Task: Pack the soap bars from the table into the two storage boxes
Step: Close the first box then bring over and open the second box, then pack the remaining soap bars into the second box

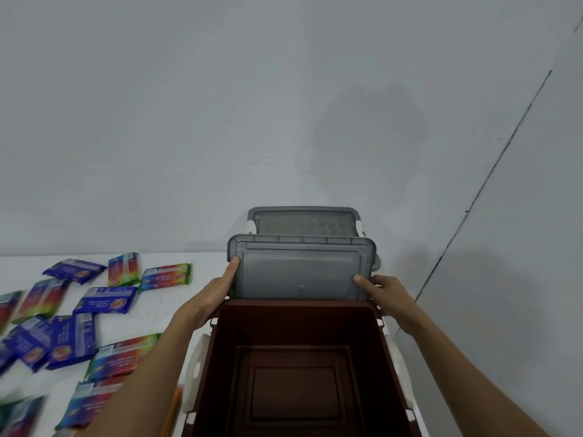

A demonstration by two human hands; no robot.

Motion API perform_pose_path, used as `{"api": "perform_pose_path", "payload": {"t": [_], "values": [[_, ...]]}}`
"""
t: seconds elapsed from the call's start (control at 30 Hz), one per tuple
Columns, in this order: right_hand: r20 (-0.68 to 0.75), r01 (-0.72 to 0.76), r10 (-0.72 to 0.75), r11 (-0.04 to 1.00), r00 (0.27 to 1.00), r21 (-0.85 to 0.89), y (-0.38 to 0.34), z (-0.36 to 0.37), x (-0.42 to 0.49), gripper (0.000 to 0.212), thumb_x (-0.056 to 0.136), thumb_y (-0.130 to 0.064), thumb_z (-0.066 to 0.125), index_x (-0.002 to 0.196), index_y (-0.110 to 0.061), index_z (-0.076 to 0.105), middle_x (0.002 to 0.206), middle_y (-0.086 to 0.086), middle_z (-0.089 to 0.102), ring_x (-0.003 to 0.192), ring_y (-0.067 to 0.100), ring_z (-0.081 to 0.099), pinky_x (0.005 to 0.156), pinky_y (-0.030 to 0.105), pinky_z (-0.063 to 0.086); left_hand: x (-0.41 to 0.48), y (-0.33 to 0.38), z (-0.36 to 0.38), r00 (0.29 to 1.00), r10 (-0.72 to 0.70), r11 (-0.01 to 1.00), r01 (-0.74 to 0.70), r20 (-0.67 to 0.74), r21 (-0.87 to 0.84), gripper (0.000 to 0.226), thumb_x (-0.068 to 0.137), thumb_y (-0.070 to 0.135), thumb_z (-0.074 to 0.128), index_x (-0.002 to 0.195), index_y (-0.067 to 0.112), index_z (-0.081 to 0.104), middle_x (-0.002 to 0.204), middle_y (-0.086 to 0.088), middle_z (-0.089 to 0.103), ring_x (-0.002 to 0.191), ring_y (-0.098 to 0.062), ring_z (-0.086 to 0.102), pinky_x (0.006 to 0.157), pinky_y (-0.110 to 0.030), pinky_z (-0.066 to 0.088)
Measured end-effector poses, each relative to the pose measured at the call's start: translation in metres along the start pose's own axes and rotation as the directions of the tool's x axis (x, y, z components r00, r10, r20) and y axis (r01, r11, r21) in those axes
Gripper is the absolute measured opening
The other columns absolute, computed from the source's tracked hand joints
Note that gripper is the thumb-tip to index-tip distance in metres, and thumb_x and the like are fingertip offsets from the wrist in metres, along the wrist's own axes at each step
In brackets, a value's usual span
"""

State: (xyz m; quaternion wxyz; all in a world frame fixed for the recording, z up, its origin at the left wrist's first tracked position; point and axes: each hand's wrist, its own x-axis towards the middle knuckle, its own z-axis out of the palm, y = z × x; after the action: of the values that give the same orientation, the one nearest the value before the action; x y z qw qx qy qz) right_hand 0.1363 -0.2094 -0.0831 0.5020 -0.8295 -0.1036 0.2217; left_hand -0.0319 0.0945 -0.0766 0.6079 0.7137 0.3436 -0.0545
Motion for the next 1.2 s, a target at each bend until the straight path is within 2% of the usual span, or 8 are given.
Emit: {"api": "perform_pose_path", "payload": {"t": [0.13,0.37,0.47,0.57,0.73,0.97,1.07,1.2], "values": [[0.000,0.000,0.000,1.000,1.000,-0.011,0.000,-0.002,0.000,0.042,0.091,-0.045,0.064,0.108,-0.006,0.064,0.101,0.015,0.070,0.084,0.029,0.072,0.062,0.031,0.058,0.003,-0.006,-0.012,1.000,-0.010,0.999,0.010,-0.009,0.032,0.104,0.067,0.094,0.033,0.135,0.017,0.053,0.118,-0.005,0.065,0.105,-0.023,0.066,0.094,-0.041,0.053],[-0.164,0.015,-0.055,0.972,0.985,-0.234,-0.010,0.001,-0.008,0.054,0.088,-0.052,0.063,0.115,-0.006,0.064,0.095,0.011,0.070,0.087,0.028,0.067,0.071,0.034,0.050,-0.012,0.000,-0.015,0.997,0.062,0.994,-0.065,0.034,0.083,0.063,0.090,0.073,0.025,0.115,0.024,0.057,0.108,0.002,0.063,0.097,-0.014,0.061,0.069,-0.027,0.047],[-0.363,-0.022,-0.135,0.917,0.922,-0.398,-0.025,0.007,-0.022,0.063,0.089,-0.059,0.057,0.126,-0.007,0.058,0.113,0.014,0.068,0.105,0.032,0.062,0.077,0.034,0.043,-0.016,-0.005,-0.025,0.996,0.079,0.993,-0.081,0.031,0.081,0.069,0.090,0.074,0.024,0.114,0.022,0.061,0.112,0.000,0.066,0.101,-0.016,0.063,0.083,-0.032,0.049],[-0.500,0.026,-0.310,0.868,0.808,-0.495,-0.043,0.021,-0.038,0.056,0.090,-0.060,0.053,0.116,-0.010,0.060,0.117,0.013,0.061,0.105,0.033,0.059,0.078,0.039,0.044,-0.026,-0.015,-0.040,0.994,0.110,0.992,-0.110,0.009,0.066,0.070,0.089,0.074,0.025,0.113,0.021,0.065,0.114,0.000,0.068,0.104,-0.017,0.064,0.097,-0.040,0.047],[-0.271,0.355,-0.468,0.856,0.841,-0.375,-0.083,0.072,-0.052,0.033,0.092,-0.046,0.060,0.091,-0.014,0.069,0.090,0.001,0.068,0.086,0.017,0.063,0.075,0.032,0.049,-0.054,-0.040,-0.079,0.985,0.166,0.986,-0.165,-0.042,0.018,0.064,0.092,0.068,0.029,0.112,0.019,0.065,0.112,0.000,0.069,0.104,-0.017,0.066,0.097,-0.040,0.047],[0.070,0.517,-0.519,0.812,0.852,-0.271,-0.130,0.178,-0.100,0.017,0.093,-0.032,0.064,0.087,-0.016,0.067,0.078,-0.006,0.065,0.071,0.002,0.059,0.060,0.008,0.043,-0.097,-0.106,-0.155,0.956,0.257,0.959,-0.235,-0.142,0.157,0.064,0.089,0.068,0.036,0.113,0.015,0.063,0.111,0.001,0.067,0.103,-0.015,0.064,0.088,-0.029,0.050],[0.200,0.527,-0.487,0.785,0.850,-0.326,-0.139,0.225,-0.119,0.021,0.092,-0.038,0.064,0.094,-0.017,0.066,0.085,-0.004,0.067,0.074,0.009,0.063,0.067,0.020,0.049,-0.109,-0.138,-0.180,0.941,0.303,0.900,-0.230,-0.150,0.371,0.058,0.087,0.069,0.043,0.106,0.017,0.062,0.105,0.004,0.066,0.099,-0.013,0.062,0.083,-0.027,0.049],[0.411,0.552,-0.370,0.616,0.833,-0.562,-0.138,0.281,-0.144,0.039,0.093,-0.048,0.058,0.121,-0.022,0.057,0.112,-0.001,0.061,0.098,0.014,0.058,0.081,0.030,0.049,-0.117,-0.175,-0.192,0.963,0.266,0.800,-0.202,-0.033,0.564,0.039,0.086,0.050,0.064,0.118,0.030,0.055,0.122,0.009,0.055,0.110,-0.008,0.053,0.086,-0.024,0.044]]}}
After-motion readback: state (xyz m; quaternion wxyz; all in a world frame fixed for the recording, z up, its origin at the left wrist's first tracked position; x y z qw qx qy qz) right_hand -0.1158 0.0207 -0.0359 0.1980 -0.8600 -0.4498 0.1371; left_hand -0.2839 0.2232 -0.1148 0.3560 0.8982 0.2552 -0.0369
